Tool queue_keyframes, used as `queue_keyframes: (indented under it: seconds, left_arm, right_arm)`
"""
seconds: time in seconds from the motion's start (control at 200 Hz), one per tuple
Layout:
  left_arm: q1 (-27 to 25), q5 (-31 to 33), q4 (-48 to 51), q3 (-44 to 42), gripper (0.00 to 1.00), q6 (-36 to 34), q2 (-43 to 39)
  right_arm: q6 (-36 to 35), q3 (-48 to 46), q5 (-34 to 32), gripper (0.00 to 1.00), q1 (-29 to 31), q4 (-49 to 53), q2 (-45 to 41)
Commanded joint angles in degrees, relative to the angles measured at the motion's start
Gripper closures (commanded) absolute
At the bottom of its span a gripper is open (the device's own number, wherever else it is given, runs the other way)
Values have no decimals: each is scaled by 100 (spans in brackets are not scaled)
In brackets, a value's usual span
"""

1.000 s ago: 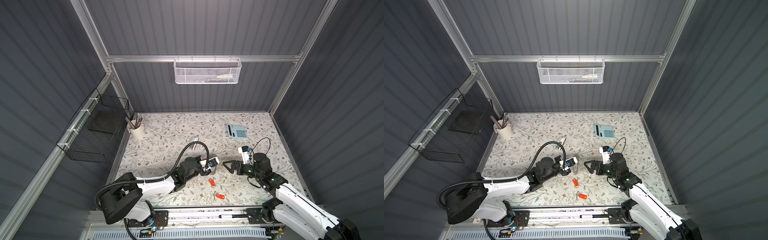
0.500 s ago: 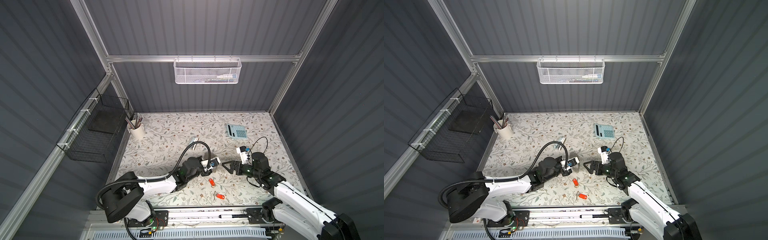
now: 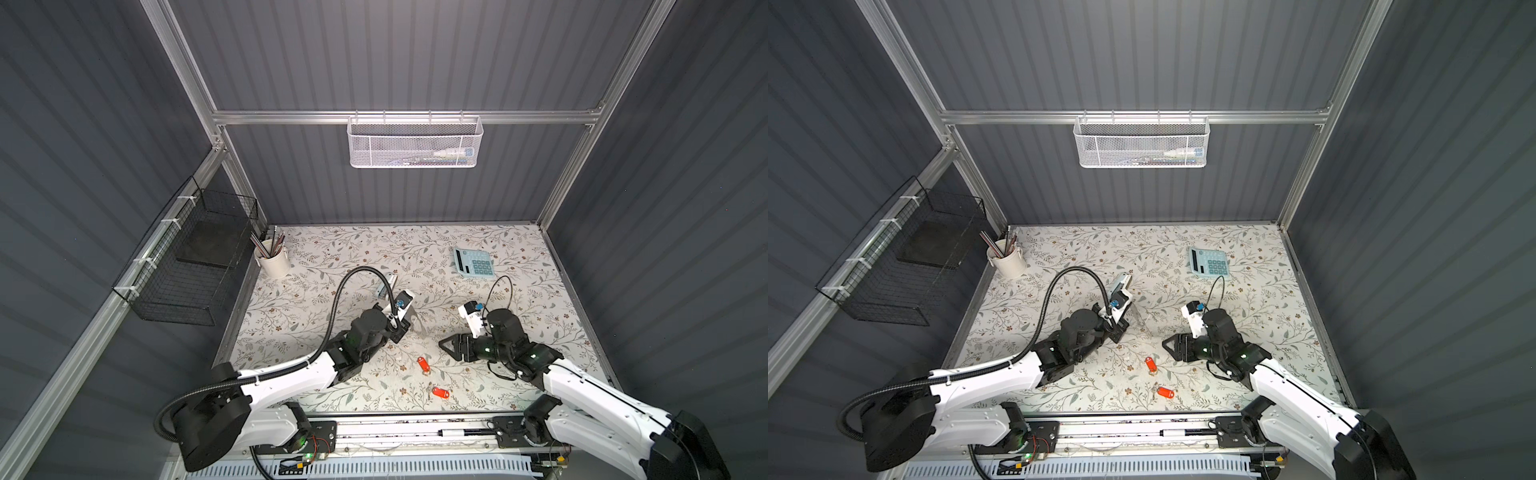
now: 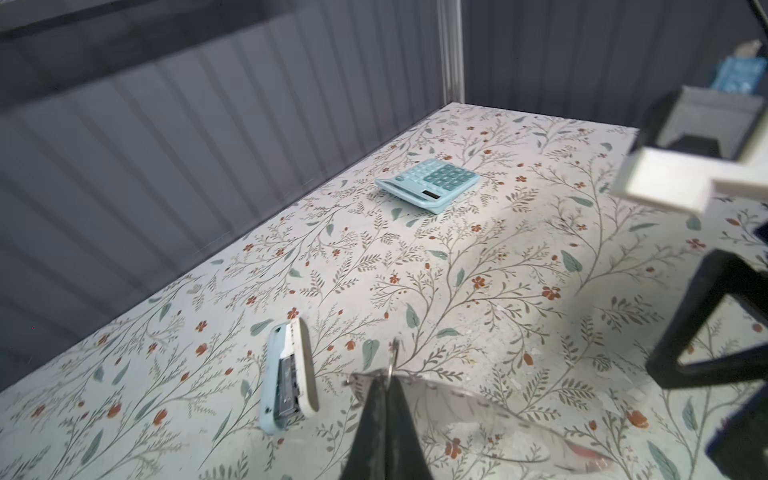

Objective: Put the keys on the keyring
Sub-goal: 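Move the right gripper down over the red key fob nearest the robot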

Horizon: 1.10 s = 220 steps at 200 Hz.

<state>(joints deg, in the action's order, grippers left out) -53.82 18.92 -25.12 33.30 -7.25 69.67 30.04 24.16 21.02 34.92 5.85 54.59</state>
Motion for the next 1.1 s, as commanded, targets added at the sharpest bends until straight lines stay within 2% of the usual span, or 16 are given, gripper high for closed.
queue_keyframes:
  seconds: [0.0, 0.165, 0.265, 0.465, 0.73, 1.096]
  left_arm:
    - [103, 249, 750, 153, 100, 766, -384]
    - [136, 268, 1165, 13, 100, 1054, -918]
    - [140, 236, 1334, -26, 100, 1142, -1066]
    - [151, 230, 1610, -86, 100, 1241, -1312]
    - [152, 270, 1733, -312, 100, 1324, -1654]
    - [146, 297, 1783, -543, 100, 1537, -1798]
  right_arm:
    - [33, 310, -788, 41, 438, 483, 295]
    - [576, 808, -1434, 44, 1181, 976, 1125]
    - [888, 1111, -1761, 49, 1585, 1202, 1650]
    - [1316, 1767, -2483, 52, 2411, 1818, 2385]
    - [1425, 2349, -2560, 55, 2731, 2173, 3187]
    - [1426, 2688, -2547, 63, 2808, 2427, 3686]
